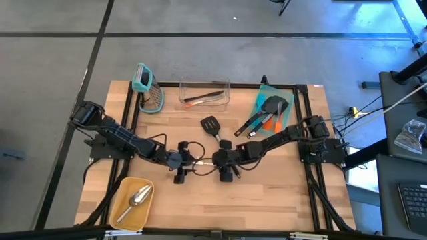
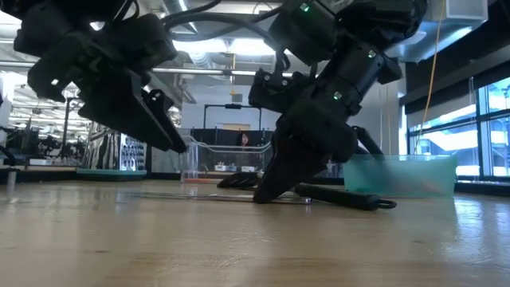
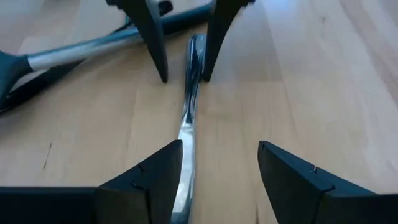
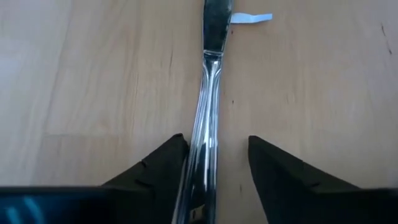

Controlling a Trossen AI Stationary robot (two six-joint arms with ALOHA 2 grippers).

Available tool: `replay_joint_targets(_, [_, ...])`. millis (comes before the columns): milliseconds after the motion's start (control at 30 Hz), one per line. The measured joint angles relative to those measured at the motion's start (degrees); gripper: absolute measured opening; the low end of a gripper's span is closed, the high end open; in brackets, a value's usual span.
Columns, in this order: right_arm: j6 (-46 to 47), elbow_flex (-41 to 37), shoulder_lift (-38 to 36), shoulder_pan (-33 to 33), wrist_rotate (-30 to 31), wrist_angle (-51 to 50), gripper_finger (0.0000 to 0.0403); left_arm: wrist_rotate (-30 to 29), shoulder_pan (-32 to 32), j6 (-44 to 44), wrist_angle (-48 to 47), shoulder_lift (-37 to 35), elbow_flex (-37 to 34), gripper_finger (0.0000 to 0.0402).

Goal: Pick & Place Kitchen Items
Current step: Put the silver table knife into the transparent bin

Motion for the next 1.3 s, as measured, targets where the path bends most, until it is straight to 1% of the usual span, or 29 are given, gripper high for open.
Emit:
replay_joint_targets(133, [3.08, 0.0, 0.06, 0.85, 2.16, -0.17, 0.0147, -0.04, 0.0, 0.0, 2.1, 0.0, 0.0, 0.0205])
replay_joint_targets(300, [6.28, 0.05, 0.15, 0.85, 1.35, -0.12, 0.0069, -0.14, 0.0, 0.23, 4.34, 0.0, 0.0, 0.0207])
replay_joint_targets(367, [7.36, 0.07, 0.15, 0.82, 0.67, -0.17, 0.0048, -0.86, 0.0, 0.46, 4.54, 0.0, 0.0, 0.0207])
replay_joint_targets(567, [9.39, 0.13, 0.15, 0.54, -3.14, -0.17, 0.0048, -2.8, 0.0, 1.16, 4.48, 0.0, 0.0, 0.0206])
replay_joint_targets(667, [10.04, 0.15, 0.15, 0.23, -4.51, -0.11, 0.0048, -2.89, 0.03, 2.97, 4.28, 0.0, 0.0, 0.0207])
replay_joint_targets(767, [10.62, 0.15, 0.15, -0.3, -7.12, 0.42, 0.0048, -2.33, 0.65, 3.4, 3.81, 0.0, 0.0, 0.0206])
replay_joint_targets(833, [11.65, 0.15, 0.15, -0.73, -9.87, 1.12, 0.0043, -1.0, 1.42, 2.53, 2.9, 0.0, 0.0, 0.0206])
replay_joint_targets(900, [12.76, 0.19, 0.49, -1.06, -13.97, 2.35, 0.0027, 0.11, 2.0, 2.07, 2.0, 0.0, 0.0, 0.0207])
replay_joint_targets(967, [12.85, 0.21, 1.55, -1.15, -17.53, 5.02, 0.0022, 0.21, 2.27, 2.07, 1.34, 0.35, 0.0, 0.0207])
replay_joint_targets(1067, [12.5, 0.24, 1.92, -1.3, -18.65, 5.49, 0.002, 0.42, 2.27, 2.12, 1.49, 1.72, 0.02, 0.0206])
replay_joint_targets(1300, [12.01, 0.24, 1.92, -1.26, -17.89, 5.49, 0.002, 0.92, 1.79, 0.95, 2.36, 5.03, 0.02, 0.0207])
